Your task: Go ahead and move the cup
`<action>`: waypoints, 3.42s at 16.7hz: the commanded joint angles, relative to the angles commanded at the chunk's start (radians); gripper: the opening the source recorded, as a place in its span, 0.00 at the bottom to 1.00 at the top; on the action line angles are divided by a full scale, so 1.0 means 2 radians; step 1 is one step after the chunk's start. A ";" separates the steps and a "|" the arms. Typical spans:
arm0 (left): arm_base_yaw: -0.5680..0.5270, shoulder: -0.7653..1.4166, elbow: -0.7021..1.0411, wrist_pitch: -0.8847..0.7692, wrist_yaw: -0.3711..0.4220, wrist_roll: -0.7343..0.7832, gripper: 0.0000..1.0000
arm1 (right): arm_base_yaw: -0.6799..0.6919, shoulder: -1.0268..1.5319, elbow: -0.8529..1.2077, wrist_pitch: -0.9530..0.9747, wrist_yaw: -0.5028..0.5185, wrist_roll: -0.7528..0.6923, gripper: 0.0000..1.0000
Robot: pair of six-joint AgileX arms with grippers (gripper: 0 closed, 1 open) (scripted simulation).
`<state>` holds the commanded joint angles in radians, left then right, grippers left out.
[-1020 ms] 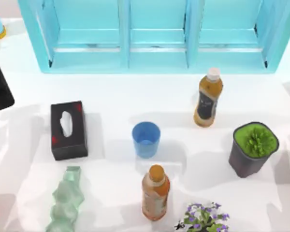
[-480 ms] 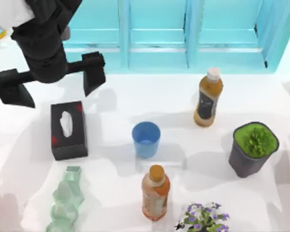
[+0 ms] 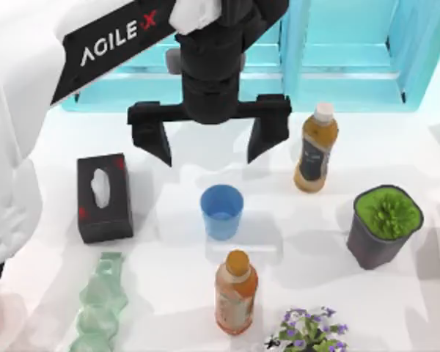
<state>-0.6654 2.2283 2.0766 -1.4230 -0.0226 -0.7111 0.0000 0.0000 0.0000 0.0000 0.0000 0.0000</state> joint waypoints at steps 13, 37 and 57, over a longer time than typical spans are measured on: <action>-0.039 0.035 0.044 -0.007 0.013 -0.001 1.00 | 0.000 0.000 0.000 0.000 0.000 0.000 1.00; -0.039 0.047 -0.115 0.164 0.013 -0.001 0.25 | 0.000 0.000 0.000 0.000 0.000 0.000 1.00; 0.030 -0.076 -0.183 0.103 0.038 0.134 0.00 | 0.000 0.000 0.000 0.000 0.000 0.000 1.00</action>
<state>-0.6053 2.0764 1.7098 -1.2163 0.0536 -0.4432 0.0000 0.0000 0.0000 0.0000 0.0000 0.0000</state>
